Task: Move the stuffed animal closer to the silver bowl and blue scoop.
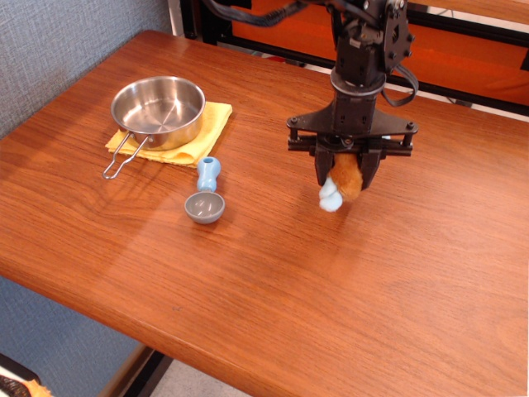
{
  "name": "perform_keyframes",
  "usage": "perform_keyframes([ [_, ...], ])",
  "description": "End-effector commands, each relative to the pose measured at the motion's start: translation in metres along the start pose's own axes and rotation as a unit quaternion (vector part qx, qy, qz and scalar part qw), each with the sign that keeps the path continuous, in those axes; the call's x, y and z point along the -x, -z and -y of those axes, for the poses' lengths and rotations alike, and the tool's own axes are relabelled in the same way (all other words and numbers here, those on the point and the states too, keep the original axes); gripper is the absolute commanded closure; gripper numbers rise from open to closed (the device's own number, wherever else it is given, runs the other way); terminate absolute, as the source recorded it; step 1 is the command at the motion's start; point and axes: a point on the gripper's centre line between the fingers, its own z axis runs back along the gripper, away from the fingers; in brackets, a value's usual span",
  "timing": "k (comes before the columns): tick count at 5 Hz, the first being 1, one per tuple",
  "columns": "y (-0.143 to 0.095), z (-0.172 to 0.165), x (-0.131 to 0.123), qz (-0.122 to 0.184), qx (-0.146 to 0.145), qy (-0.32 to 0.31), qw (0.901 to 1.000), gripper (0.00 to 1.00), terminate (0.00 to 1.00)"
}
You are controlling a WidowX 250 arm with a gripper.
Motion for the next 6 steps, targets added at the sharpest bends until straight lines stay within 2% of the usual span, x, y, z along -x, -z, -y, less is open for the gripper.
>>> perform_keyframes([
  [1, 0.001, -0.007, -0.002, 0.01, -0.002, -0.009, 0.9999, 1.0, 0.0],
  [2, 0.007, -0.012, -0.004, 0.01, -0.006, -0.01, 0.9999, 1.0, 0.0],
  [3, 0.009, -0.014, -0.004, 0.008, -0.011, -0.016, 0.9998, 0.0, 0.0],
  [4, 0.006, -0.016, -0.004, 0.005, -0.014, -0.018, 0.9997, 0.0, 0.0],
  [6, -0.018, -0.018, -0.008, 0.023, -0.013, -0.028, 0.9992, 0.0, 0.0],
])
